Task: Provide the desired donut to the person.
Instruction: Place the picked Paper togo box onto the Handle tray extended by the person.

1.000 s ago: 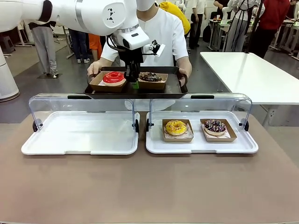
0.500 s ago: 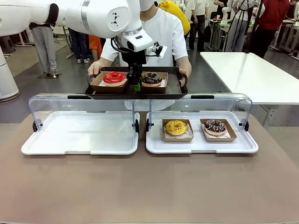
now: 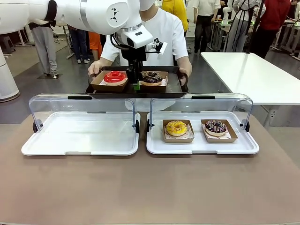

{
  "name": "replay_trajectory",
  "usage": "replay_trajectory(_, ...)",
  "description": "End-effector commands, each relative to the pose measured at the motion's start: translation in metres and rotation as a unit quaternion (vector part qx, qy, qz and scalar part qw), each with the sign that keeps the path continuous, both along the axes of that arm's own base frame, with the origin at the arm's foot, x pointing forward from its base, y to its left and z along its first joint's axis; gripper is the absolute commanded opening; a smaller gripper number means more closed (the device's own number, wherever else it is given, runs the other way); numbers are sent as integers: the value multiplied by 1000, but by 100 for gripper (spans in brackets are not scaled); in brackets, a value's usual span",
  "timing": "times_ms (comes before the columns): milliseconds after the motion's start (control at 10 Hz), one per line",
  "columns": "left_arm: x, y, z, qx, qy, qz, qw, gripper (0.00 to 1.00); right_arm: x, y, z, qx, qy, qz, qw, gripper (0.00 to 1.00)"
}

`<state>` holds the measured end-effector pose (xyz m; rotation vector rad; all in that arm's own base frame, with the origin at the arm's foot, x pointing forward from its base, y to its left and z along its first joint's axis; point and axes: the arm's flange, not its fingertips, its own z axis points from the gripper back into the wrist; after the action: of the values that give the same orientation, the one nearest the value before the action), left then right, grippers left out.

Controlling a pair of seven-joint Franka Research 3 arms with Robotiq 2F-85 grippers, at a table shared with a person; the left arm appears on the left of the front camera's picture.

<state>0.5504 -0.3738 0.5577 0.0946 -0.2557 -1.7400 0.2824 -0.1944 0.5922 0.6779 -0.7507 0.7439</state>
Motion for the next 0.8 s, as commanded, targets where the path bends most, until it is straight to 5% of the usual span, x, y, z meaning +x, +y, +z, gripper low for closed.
replay_trajectory(0,-1,1,5,-5,9,14,1000,80,1,0,0,8,-8,6,1000,100)
replay_trajectory(200,0,2,7,-6,11,14,1000,100,1,0,0,8,-8,6,1000,100)
replay_trajectory(500,-7,5,16,-18,6,10,1000,100,1,0,0,8,-8,6,1000,100)
replay_trajectory(700,-32,17,39,-21,42,1,999,100,1,0,0,8,-8,6,1000,100)
